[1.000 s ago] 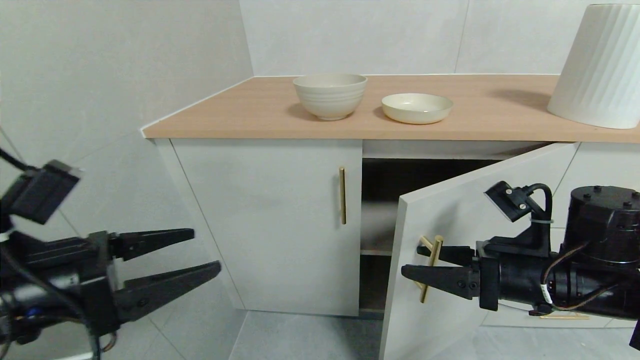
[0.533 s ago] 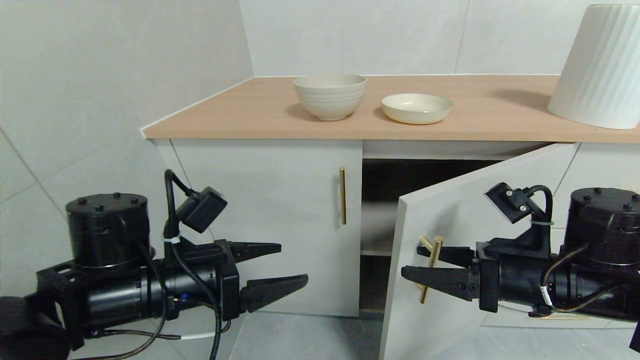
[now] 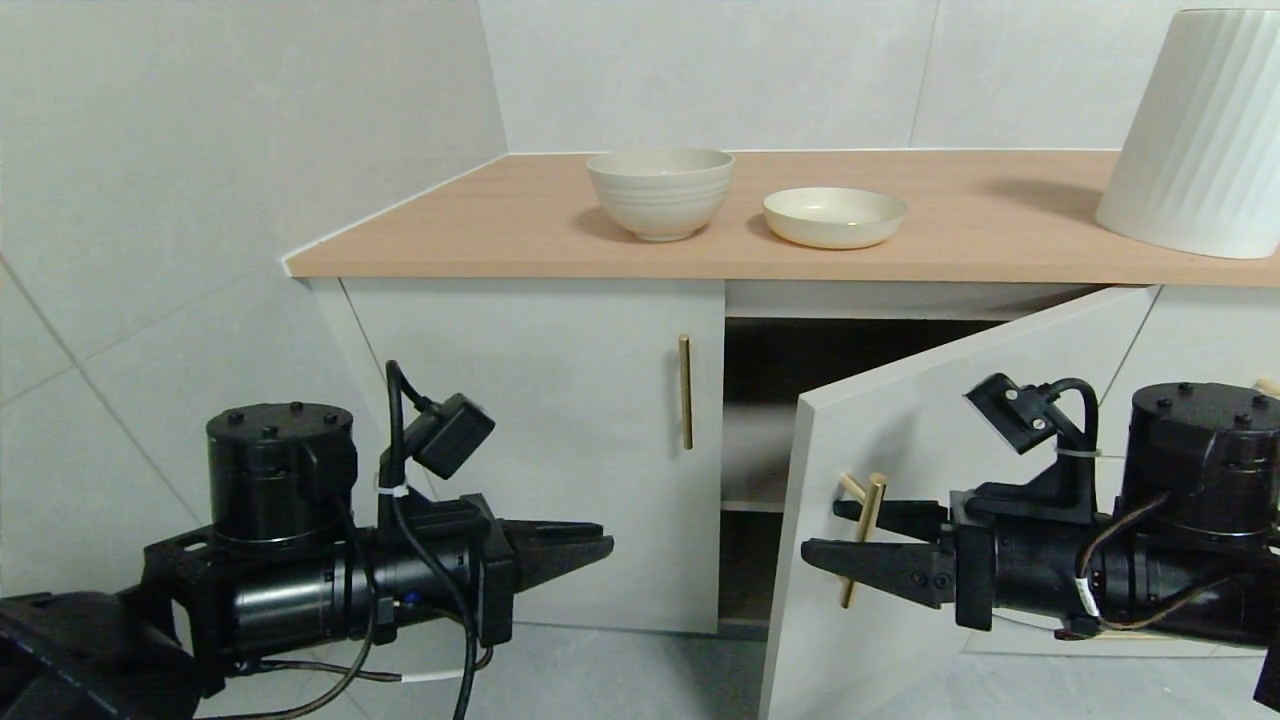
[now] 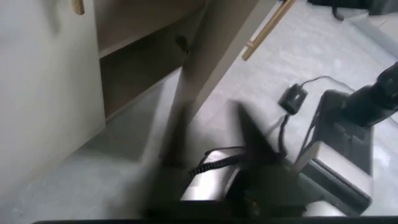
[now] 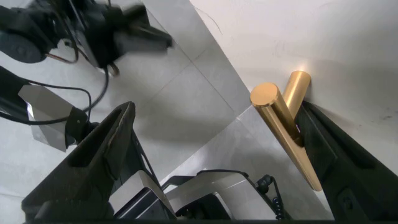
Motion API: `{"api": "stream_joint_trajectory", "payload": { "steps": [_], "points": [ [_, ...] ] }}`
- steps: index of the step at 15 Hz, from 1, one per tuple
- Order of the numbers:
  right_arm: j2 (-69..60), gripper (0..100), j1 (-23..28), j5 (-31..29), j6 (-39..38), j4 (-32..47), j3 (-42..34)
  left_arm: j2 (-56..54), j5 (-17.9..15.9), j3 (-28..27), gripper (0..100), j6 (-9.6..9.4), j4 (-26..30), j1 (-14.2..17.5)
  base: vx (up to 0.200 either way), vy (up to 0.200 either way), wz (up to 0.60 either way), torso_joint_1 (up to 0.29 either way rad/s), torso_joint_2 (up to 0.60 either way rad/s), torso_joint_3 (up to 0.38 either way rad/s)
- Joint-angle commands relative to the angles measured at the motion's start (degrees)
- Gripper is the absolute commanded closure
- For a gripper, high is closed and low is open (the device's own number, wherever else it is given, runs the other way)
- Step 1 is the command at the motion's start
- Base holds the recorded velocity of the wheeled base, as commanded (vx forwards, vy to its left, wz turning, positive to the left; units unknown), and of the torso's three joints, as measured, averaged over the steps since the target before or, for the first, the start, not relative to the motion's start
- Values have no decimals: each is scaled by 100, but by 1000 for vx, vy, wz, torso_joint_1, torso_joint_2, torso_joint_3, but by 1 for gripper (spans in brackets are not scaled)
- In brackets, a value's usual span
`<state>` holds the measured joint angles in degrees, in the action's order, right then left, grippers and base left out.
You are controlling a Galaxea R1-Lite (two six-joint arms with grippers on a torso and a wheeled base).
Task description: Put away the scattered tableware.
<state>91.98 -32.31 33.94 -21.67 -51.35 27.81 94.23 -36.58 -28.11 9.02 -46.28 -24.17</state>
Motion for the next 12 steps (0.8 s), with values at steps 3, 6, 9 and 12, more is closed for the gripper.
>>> {"api": "stream_joint_trajectory", "payload": {
  "steps": [3,6,9,12],
  "points": [
    [-127,0,-4,16,-12,46,-30,570,37,-722,100,1207,-734,-448,0,0,0,0,0,0],
    [-215,0,-4,8,-12,63,-65,1695,670,-1619,100,1269,-1261,-808,0,0,0,0,0,0],
    [-251,0,5,-19,-3,37,-135,2380,1118,-1671,100,1155,-2237,-1054,0,0,0,0,0,0],
    [-277,0,5,-19,-3,46,-188,2512,1154,-1926,100,1146,-2412,-1239,0,0,0,0,0,0]
  ]
}}
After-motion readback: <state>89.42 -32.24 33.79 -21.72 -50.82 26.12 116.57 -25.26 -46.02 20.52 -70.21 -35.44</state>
